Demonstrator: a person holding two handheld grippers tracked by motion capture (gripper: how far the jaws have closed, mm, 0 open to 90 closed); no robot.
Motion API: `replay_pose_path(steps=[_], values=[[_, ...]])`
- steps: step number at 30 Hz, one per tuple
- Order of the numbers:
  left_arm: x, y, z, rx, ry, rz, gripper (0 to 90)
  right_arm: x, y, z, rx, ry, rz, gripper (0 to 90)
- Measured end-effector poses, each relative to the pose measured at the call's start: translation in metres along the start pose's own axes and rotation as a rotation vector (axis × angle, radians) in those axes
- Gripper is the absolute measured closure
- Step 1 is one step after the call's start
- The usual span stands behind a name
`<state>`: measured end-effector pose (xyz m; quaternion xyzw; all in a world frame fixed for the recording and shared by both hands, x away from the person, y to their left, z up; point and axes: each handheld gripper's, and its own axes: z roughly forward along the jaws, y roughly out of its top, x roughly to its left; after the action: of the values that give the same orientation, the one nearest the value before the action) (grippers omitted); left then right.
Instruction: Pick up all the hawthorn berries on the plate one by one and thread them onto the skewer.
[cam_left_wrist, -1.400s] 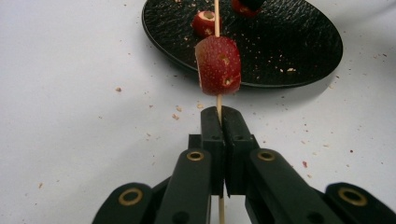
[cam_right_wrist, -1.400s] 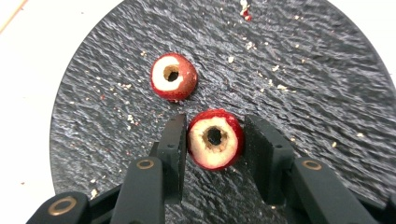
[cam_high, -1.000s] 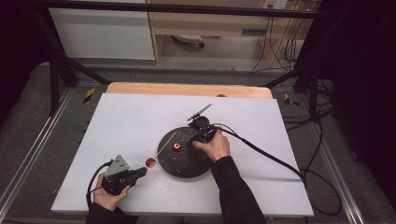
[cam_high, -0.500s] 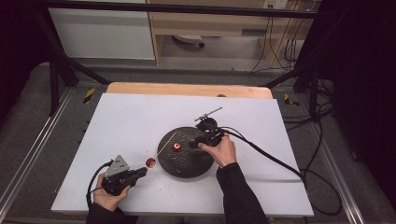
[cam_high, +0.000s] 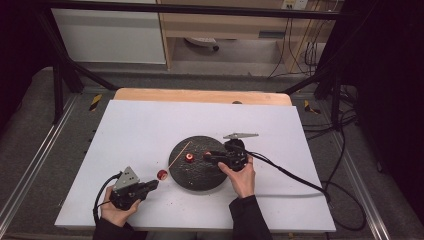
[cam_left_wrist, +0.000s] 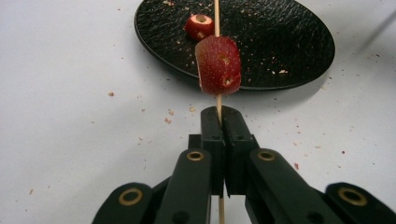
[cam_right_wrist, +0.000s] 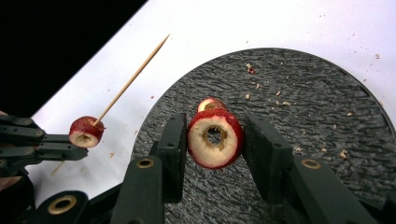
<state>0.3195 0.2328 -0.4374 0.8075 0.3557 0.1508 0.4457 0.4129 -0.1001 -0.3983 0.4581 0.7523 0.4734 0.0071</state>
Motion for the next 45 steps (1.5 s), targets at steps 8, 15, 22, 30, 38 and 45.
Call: replay_pose_path(steps=[8, 15, 22, 30, 38, 45], values=[[-0.003, 0.001, 0.002, -0.003, -0.006, 0.007, 88.1, -0.002, -0.019, -0.004, -0.144, 0.038, 0.047, 61.4], [-0.008, 0.001, 0.005, -0.005, -0.007, 0.01, 88.1, -0.003, -0.033, -0.002, -0.237, 0.059, 0.091, 61.4], [-0.016, 0.005, 0.009, -0.01, -0.011, 0.008, 88.1, -0.001, -0.04, -0.002, -0.314, 0.059, 0.112, 61.4], [-0.027, 0.011, 0.013, -0.025, -0.016, 0.001, 88.0, 0.004, -0.044, -0.002, -0.399, 0.058, 0.155, 61.4], [-0.034, 0.013, 0.017, -0.033, -0.024, 0.012, 88.0, 0.008, -0.048, -0.003, -0.501, 0.092, 0.216, 61.4], [-0.036, 0.009, 0.017, -0.043, -0.027, 0.008, 88.0, 0.008, -0.049, 0.0, -0.545, 0.084, 0.243, 61.5]])
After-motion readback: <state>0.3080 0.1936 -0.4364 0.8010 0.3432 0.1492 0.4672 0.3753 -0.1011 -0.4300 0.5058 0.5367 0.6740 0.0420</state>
